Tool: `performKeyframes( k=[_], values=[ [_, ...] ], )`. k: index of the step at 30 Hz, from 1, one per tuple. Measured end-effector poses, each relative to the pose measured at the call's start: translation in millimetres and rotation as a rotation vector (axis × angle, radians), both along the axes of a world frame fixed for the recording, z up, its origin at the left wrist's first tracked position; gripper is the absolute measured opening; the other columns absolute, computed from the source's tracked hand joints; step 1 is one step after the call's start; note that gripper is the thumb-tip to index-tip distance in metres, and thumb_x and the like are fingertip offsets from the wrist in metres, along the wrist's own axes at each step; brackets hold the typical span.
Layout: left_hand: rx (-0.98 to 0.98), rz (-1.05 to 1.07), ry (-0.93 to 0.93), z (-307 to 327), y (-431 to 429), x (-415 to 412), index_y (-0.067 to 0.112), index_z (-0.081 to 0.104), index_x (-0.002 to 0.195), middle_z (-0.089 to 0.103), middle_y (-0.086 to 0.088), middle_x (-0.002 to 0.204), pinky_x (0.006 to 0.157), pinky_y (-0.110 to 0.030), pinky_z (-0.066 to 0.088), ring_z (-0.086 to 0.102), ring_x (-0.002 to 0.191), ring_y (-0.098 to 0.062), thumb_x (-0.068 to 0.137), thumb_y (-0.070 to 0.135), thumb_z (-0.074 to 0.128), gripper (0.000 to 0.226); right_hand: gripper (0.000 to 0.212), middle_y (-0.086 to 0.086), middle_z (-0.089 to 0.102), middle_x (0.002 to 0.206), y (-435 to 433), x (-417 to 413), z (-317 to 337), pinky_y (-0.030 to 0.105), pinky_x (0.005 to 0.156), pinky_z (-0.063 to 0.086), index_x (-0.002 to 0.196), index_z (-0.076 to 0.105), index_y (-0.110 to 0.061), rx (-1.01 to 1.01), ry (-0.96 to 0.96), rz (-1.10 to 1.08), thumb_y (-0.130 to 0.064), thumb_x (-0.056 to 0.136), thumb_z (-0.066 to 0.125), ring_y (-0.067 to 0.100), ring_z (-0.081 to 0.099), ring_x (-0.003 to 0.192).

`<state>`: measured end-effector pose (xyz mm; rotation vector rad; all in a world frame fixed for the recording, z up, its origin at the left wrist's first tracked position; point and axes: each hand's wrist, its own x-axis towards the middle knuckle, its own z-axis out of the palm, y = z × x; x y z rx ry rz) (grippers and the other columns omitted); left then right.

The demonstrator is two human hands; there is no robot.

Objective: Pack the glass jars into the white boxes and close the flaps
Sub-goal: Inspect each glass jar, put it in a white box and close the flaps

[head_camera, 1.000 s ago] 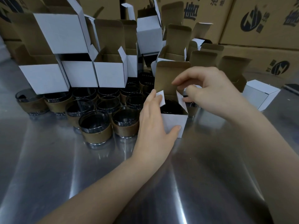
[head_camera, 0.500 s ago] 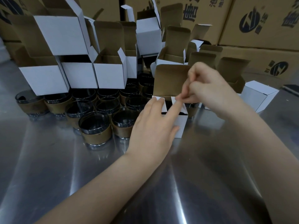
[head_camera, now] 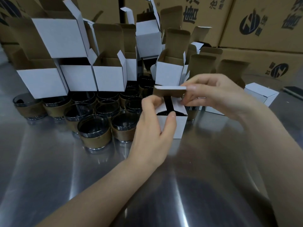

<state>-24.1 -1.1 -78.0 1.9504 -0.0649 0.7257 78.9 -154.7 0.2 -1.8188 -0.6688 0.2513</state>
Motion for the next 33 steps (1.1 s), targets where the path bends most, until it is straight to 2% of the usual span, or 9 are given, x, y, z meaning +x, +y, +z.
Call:
performKeyframes(
  k=[2,4,7,10,13,19,22,26,33],
  values=[
    [-0.119,0.005,-0.022,2.4,-1.2,-0.4,0.043,0.031,0.111,0.059,0.011,0.119,0.086,-0.003,0.037,0.055,0.111,0.004,0.092,0.035,0.047,0.026,0.047,0.017,0.072,0.092,-0.4,-0.5,0.0,0.033,0.084,0.059,0.101,0.071,-0.005,-0.025,-0.024,0.014,-0.045,0.077,0.076,0.024,0.072,0.089],
    [-0.183,0.009,-0.047,3.8,0.1,-0.3,0.043,0.030,0.121,0.059,0.009,0.115,0.086,-0.008,0.042,0.057,0.107,0.001,0.093,0.036,0.046,0.033,0.035,0.011,0.074,0.090,0.3,0.2,-1.5,0.028,0.081,0.059,0.091,0.072,-0.012,-0.045,-0.071,0.035,-0.039,0.069,0.077,0.019,0.072,0.085],
    [-0.116,0.058,-0.045,5.4,2.8,0.9,0.031,0.037,0.140,0.050,0.006,0.115,0.085,-0.009,0.043,0.053,0.103,0.002,0.094,0.039,0.043,0.047,0.022,-0.001,0.070,0.076,-0.7,1.0,-1.7,0.015,0.067,0.052,0.081,0.073,-0.026,-0.125,-0.146,0.077,-0.037,0.064,0.079,0.009,0.064,0.071],
    [-0.041,0.123,-0.055,5.5,4.8,2.9,0.018,0.061,0.123,0.044,0.001,0.113,0.084,-0.010,0.043,0.048,0.098,0.005,0.096,0.030,0.051,0.031,0.017,-0.001,0.060,0.069,-1.1,3.6,-3.1,0.015,0.059,0.047,0.084,0.073,-0.029,-0.212,-0.177,0.112,-0.029,0.069,0.082,0.009,0.055,0.065],
    [0.040,0.157,-0.056,3.6,8.1,5.3,0.008,0.066,0.105,0.050,-0.001,0.113,0.085,-0.013,0.043,0.048,0.099,0.003,0.095,0.010,0.057,0.014,0.018,0.002,0.054,0.070,3.2,4.3,-8.9,0.019,0.059,0.045,0.088,0.072,-0.028,-0.308,-0.237,0.111,-0.023,0.074,0.082,0.013,0.050,0.064],
    [0.169,0.198,-0.114,4.4,13.7,7.1,0.009,0.069,0.111,0.063,-0.001,0.113,0.089,-0.003,0.034,0.050,0.102,0.000,0.097,0.006,0.055,0.020,0.015,0.021,0.058,0.084,5.0,2.7,-10.5,0.021,0.062,0.052,0.088,0.073,-0.022,-0.223,-0.261,0.089,-0.020,0.076,0.080,0.022,0.061,0.068],
    [0.184,0.222,-0.140,5.7,14.8,7.6,0.009,0.070,0.111,0.064,-0.002,0.112,0.090,-0.001,0.033,0.049,0.102,0.001,0.097,0.007,0.055,0.020,0.013,0.018,0.061,0.081,6.4,1.9,-11.0,0.029,0.062,0.059,0.088,0.072,-0.023,-0.208,-0.265,0.080,-0.021,0.076,0.078,0.024,0.068,0.067],
    [0.202,0.253,-0.163,5.0,14.3,8.0,0.006,0.072,0.108,0.066,-0.005,0.110,0.090,-0.002,0.034,0.052,0.100,-0.002,0.095,0.005,0.058,0.019,0.016,0.016,0.062,0.080,7.1,1.7,-11.2,0.022,0.061,0.057,0.089,0.071,-0.021,-0.222,-0.278,0.068,-0.026,0.074,0.077,0.027,0.070,0.065],
    [0.239,0.243,-0.153,3.6,12.9,7.9,0.000,0.073,0.102,0.068,-0.010,0.109,0.092,-0.010,0.040,0.061,0.102,-0.016,0.091,-0.002,0.061,0.017,0.014,0.016,0.063,0.083,6.9,3.5,-14.0,0.022,0.060,0.057,0.084,0.071,-0.021,-0.253,-0.260,0.077,-0.026,0.073,0.078,0.024,0.071,0.063]
  ],
)
